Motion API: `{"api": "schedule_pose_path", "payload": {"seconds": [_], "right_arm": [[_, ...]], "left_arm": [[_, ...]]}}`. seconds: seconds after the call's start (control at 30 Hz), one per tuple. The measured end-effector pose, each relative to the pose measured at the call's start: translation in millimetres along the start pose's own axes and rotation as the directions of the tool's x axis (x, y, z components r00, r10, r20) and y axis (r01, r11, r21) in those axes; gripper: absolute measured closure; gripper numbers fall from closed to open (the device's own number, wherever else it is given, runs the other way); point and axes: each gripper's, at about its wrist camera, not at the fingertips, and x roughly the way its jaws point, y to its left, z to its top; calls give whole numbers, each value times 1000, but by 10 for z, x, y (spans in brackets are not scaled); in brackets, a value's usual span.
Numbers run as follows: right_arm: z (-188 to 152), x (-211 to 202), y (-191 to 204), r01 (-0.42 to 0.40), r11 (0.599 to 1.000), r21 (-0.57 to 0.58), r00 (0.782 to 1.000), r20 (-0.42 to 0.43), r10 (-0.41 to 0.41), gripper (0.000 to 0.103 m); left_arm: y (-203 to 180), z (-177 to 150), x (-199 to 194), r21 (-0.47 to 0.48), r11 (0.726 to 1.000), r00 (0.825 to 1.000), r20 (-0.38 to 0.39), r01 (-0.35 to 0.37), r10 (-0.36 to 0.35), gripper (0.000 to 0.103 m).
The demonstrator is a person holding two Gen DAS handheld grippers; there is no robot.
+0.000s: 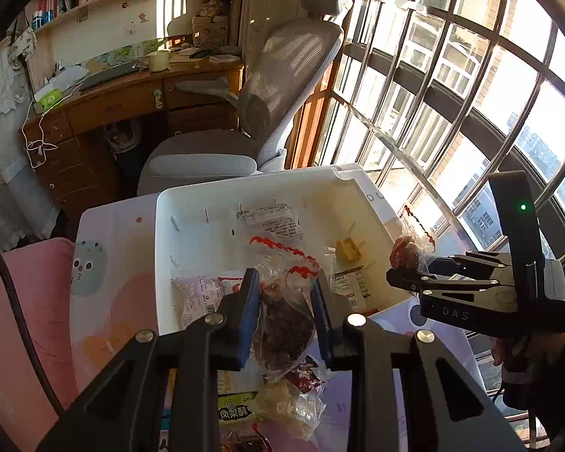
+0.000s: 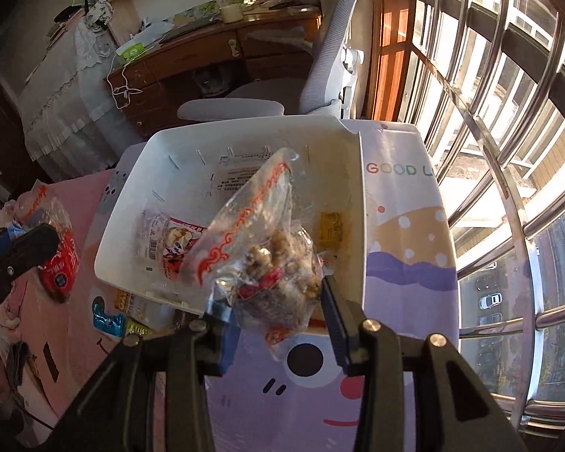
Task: Organize snacks
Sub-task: 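Lift both nut bags over the basket and open both grippers to release them, then withdraw both grippers and move them toward the remaining snacks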
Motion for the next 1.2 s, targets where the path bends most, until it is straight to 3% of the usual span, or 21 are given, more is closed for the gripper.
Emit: {"api": "schedule_pose_path", "payload": {"seconds": [0.13, 0.2, 0.23, 0.27, 0.37, 0.77, 1.2], "right_arm": [[40, 108, 39, 15, 999, 41, 1000, -13, -15, 61], [46, 129, 39, 22, 998, 64, 1000, -9, -21, 61], [44, 143, 40, 31, 997, 74, 999, -13, -30, 56], [41, 159, 36, 43, 996, 80, 999, -21, -42, 48], [20, 175, 18, 51, 994, 100, 998, -29, -48, 46], [-119, -12, -62, 12, 991, 132, 999, -37, -7, 46], [-320, -373, -141, -104, 990, 98, 993, -42, 108, 46]], "left_arm": [[148, 33, 172, -9, 1000, 1000, -20, -7, 7, 74], [207, 49, 241, -23, 1000, 999, -36, -16, 15, 55], [227, 55, 267, -27, 1000, 999, -43, -16, 15, 45], [242, 57, 286, -29, 999, 999, -49, -15, 14, 40], [263, 34, 331, -34, 999, 996, -84, -6, 3, 32], [210, -106, 132, -96, 995, 994, -111, -33, 22, 28], [118, -500, -335, -223, 964, 987, -99, -147, 127, 24]]}}
